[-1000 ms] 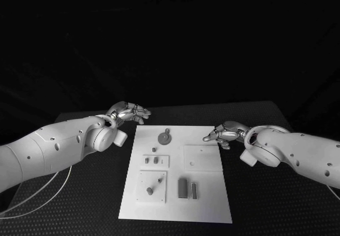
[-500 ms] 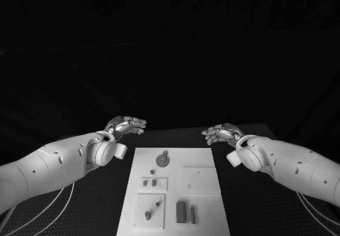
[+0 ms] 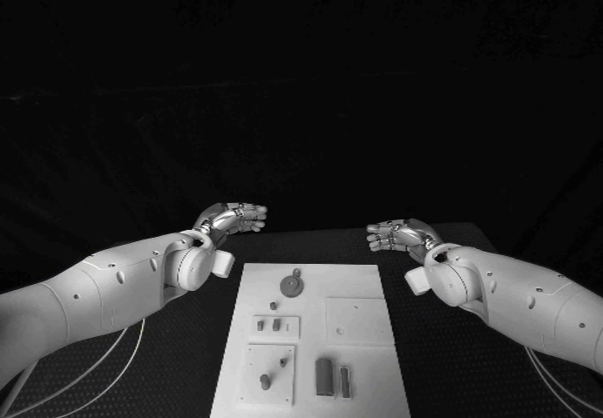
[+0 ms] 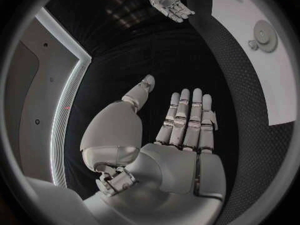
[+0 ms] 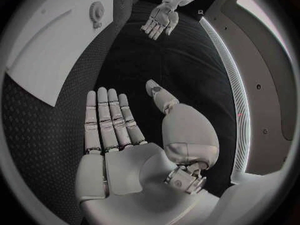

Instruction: Assemble the parts on the task board

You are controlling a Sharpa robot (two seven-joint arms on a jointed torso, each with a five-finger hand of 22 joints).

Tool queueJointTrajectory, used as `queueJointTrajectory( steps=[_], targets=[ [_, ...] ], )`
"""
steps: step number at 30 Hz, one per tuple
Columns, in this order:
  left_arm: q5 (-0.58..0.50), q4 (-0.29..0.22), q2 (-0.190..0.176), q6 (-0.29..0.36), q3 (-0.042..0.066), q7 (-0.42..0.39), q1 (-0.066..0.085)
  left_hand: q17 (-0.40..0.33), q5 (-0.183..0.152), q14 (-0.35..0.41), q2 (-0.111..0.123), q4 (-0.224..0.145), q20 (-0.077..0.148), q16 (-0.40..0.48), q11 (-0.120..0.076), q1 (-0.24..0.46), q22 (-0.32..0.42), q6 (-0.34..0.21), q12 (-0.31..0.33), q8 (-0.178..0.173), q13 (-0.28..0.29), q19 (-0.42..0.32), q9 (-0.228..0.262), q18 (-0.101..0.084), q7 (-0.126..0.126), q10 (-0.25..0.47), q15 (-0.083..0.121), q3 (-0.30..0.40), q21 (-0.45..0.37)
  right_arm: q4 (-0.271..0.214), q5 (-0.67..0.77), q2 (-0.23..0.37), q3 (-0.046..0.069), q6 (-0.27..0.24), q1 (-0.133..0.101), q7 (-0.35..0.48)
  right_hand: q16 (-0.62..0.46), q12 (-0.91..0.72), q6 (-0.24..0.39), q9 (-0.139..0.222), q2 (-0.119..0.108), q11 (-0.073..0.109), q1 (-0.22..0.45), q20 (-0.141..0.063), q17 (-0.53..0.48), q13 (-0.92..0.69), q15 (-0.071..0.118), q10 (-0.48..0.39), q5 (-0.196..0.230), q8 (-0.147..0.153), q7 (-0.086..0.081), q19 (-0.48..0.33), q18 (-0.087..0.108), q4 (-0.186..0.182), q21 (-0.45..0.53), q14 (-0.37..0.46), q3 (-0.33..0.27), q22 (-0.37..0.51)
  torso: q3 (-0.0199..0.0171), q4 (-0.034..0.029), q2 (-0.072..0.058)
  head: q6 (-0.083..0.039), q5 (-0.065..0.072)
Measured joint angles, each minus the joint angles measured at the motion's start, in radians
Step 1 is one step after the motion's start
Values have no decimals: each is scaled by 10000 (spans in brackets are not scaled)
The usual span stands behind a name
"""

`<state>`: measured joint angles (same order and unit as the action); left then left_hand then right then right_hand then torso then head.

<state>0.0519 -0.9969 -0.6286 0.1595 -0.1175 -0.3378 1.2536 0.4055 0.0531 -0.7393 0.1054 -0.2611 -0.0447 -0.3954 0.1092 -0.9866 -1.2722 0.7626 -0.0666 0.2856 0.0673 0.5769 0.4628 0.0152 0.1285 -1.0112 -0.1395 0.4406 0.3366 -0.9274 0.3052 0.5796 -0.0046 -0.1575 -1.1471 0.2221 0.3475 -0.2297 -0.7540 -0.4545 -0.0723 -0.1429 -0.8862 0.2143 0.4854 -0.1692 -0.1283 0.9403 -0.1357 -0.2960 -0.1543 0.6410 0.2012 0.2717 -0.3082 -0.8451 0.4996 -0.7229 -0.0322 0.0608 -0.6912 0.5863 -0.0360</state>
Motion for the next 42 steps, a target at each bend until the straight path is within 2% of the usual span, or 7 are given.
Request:
queueJointTrajectory(
  steps=[2,7,13,19,25,32,42],
  targets=[
    [-6,0,-1,-5,-8,-3,-9,-598,-88,1110,-139,395,72,612,-151,1480,568,-1153,94,-437,-95,-851,-675,1,-187,579,169,-655,-519,-1,-16,-1,-8,-4,12,4,-531,370,1101,677,189,201,1279,-236,-724,275,143,-1284,125,377,164,-936,-174,-409,471,1168,-763,1070,-7,-5,1,0,-8],
    [-4,-214,-85,79,55,15,-93,-2465,-331,4513,-639,1599,275,2425,-669,6039,2783,-4659,407,-1753,-406,-3511,-2810,0,-781,5460,839,-2688,-2066,-243,-44,99,-6,-100,41,-12,-2142,1424,4617,2783,485,869,5440,-1274,-2974,1048,768,-5709,796,1784,923,-3923,-1190,-1668,1900,5138,-3078,4423,11,-31,67,5,19],
    [-19,-1185,-332,566,262,-46,-451,-3423,-428,6250,-891,2207,380,3343,-921,8333,8019,-6447,551,-2415,-568,-4865,-3906,3,-1083,8258,1172,-3726,-2849,-1266,-264,425,-4,-590,211,131,-2939,1948,6367,3836,628,1204,7480,-1795,-4101,1437,1072,-7921,1128,2485,1292,-5412,-1591,-2296,2607,7121,-4227,6102,80,-153,378,45,116],
    [-109,-2799,-780,1751,610,-319,-1031,-3825,-447,6973,-1001,2499,430,3731,-1035,9303,11011,-7197,598,-2663,-630,-5433,-4364,4,-1210,9439,1320,-4125,-3176,-3016,-804,963,20,-1722,451,624,-3263,2151,7114,4290,687,1344,8352,-2044,-4585,1597,1205,-8860,1241,2767,1446,-6013,-1723,-2587,2891,7970,-4685,6820,206,-389,943,98,263],
    [-243,-4513,-1202,3426,942,-782,-1635,-3973,-485,7202,-1046,2582,428,3833,-1088,9622,12108,-7429,599,-2748,-648,-5610,-4534,4,-1285,9847,1375,-4263,-3253,-4905,-1609,1540,33,-3347,732,1418,-3440,2262,7495,4529,723,1429,8805,-2146,-4829,1678,1283,-9366,1322,2925,1544,-6362,-1952,-2717,3047,8402,-4952,7206,291,-546,1323,131,346],
    [-382,-5547,-1472,4972,1138,-1231,-1988,-4045,-485,7357,-1057,2622,446,3919,-1091,9794,12704,-7574,599,-2826,-661,-5734,-4610,5,-1286,10060,1394,-4357,-3331,-6148,-2405,1921,37,-4928,928,2179,-3440,2262,7495,4537,723,1429,8805,-2146,-4843,1684,1280,-9366,1321,2925,1544,-6362,-1952,-2717,3047,8405,-4952,7220,317,-597,1441,137,360],
    [-490,-5699,-1513,5786,1164,-1525,-2037,-4046,-484,7357,-1058,2621,446,3919,-1091,9793,12713,-7574,599,-2826,-664,-5734,-4619,5,-1286,10060,1393,-4357,-3331,-6405,-2899,2001,39,-5846,965,2645,-3439,2262,7494,4537,723,1429,8804,-2146,-4846,1683,1279,-9366,1320,2924,1543,-6362,-1952,-2716,3047,8405,-4952,7219,322,-607,1467,138,360]
  ],
)
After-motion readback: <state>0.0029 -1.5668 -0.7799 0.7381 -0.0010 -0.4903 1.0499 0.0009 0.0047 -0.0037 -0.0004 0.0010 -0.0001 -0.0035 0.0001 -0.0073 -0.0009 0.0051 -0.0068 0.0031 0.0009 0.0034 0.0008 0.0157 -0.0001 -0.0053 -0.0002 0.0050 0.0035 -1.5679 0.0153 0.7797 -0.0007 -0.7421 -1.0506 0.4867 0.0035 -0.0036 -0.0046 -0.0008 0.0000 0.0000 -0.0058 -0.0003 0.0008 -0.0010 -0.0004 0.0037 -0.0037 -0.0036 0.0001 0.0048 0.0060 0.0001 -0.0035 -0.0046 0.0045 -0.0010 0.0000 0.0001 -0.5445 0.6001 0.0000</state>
